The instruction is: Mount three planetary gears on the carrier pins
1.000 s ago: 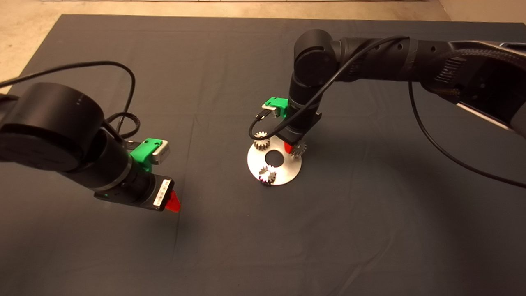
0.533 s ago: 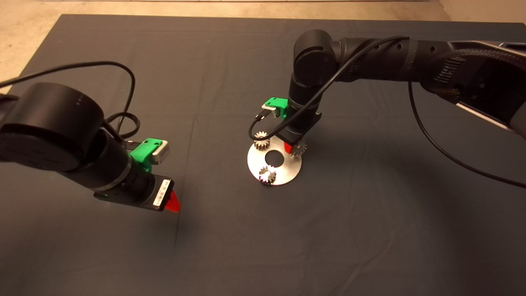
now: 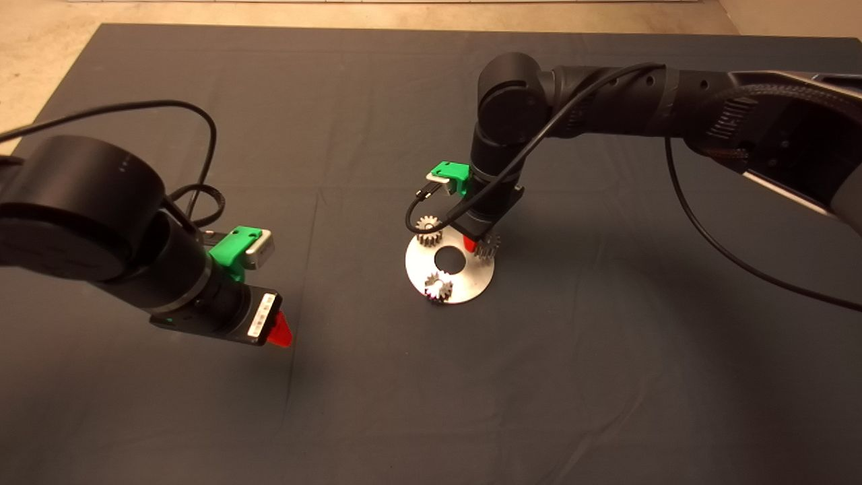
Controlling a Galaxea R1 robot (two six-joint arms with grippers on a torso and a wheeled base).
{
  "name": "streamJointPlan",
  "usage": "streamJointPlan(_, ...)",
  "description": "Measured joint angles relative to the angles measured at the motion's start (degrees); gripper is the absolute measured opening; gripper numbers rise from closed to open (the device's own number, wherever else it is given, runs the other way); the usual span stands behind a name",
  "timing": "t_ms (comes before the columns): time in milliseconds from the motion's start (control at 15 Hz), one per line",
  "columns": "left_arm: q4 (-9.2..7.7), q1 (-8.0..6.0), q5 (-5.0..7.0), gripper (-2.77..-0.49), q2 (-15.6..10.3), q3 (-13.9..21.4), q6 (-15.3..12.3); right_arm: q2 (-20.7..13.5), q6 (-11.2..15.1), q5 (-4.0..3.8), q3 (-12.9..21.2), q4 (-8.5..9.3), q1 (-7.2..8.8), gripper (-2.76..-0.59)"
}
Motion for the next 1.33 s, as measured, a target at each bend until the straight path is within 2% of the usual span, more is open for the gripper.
streamJointPlan(467,0.00,0.00,-0.01,-1.19,-1.0,0.7,0.0,-0.3,0.0,0.20,0.0,0.00,-0.02,-2.41)
streamJointPlan(667,0.00,0.00,0.02,-1.19,-1.2,0.8,0.0,-1.4,-0.2,1.13,0.1,0.05,0.01,-2.41)
streamJointPlan(733,0.00,0.00,0.02,-1.19,-1.2,0.8,0.0,-1.6,-0.1,0.91,0.1,0.06,-0.22,-2.41)
streamJointPlan(800,0.00,0.02,0.00,-1.19,-1.2,0.8,0.0,-2.1,-0.2,1.65,0.1,0.07,-0.83,-2.41)
streamJointPlan(1133,0.00,0.00,0.02,-1.19,-1.2,0.8,0.0,-2.2,-0.2,1.60,0.1,0.05,-0.82,-2.41)
streamJointPlan(1200,0.00,0.00,0.00,-1.09,-1.2,0.8,0.0,-2.2,-0.2,1.57,0.2,0.05,-0.81,-2.41)
streamJointPlan(1333,0.00,0.00,0.02,-1.04,-1.2,0.8,0.0,-2.2,-0.2,1.56,0.5,0.04,-0.82,-2.41)
